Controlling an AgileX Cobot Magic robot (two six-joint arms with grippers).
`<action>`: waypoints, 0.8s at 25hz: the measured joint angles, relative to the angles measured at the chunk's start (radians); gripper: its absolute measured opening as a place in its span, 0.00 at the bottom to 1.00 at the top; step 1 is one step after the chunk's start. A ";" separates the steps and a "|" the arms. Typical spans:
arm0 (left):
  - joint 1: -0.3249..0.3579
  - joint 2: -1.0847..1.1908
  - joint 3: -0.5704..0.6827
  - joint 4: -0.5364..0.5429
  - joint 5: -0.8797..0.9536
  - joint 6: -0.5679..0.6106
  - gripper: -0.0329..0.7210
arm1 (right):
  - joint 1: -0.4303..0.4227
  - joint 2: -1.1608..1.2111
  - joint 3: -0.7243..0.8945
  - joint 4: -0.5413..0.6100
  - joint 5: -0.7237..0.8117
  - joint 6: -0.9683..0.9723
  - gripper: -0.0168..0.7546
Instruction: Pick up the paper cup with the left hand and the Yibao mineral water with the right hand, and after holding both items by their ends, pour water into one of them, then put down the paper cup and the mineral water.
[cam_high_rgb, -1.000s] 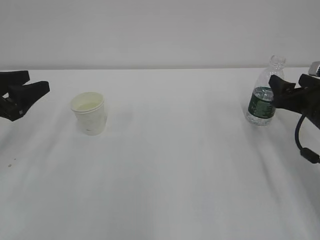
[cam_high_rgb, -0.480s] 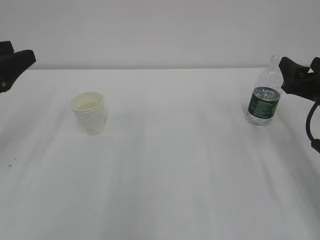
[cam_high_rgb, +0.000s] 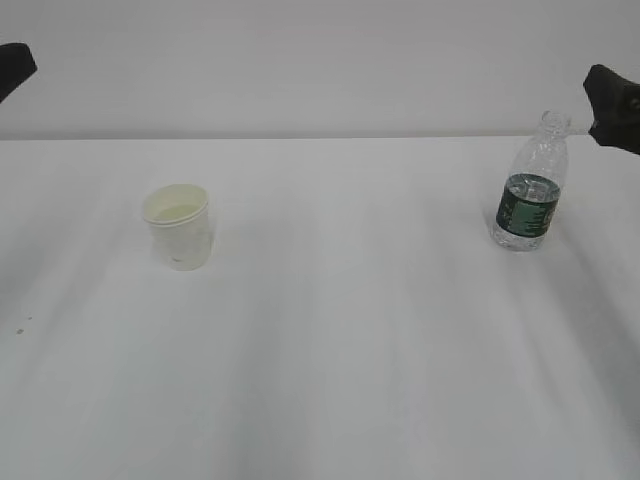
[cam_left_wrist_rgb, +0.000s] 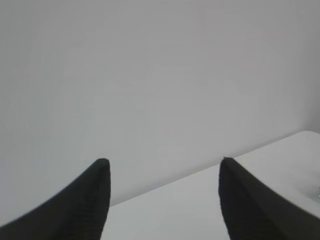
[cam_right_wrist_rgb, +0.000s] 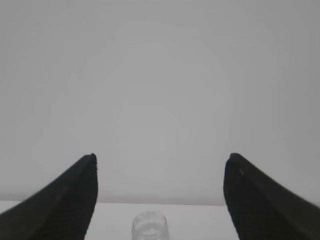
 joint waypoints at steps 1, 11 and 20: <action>0.000 -0.012 0.000 0.000 0.000 -0.015 0.68 | 0.000 -0.015 0.000 0.000 0.014 0.000 0.79; 0.000 -0.137 0.000 0.000 0.037 -0.111 0.66 | 0.000 -0.196 0.002 0.000 0.171 0.002 0.79; 0.000 -0.245 0.002 0.003 0.073 -0.156 0.66 | 0.000 -0.319 0.002 0.000 0.258 0.001 0.79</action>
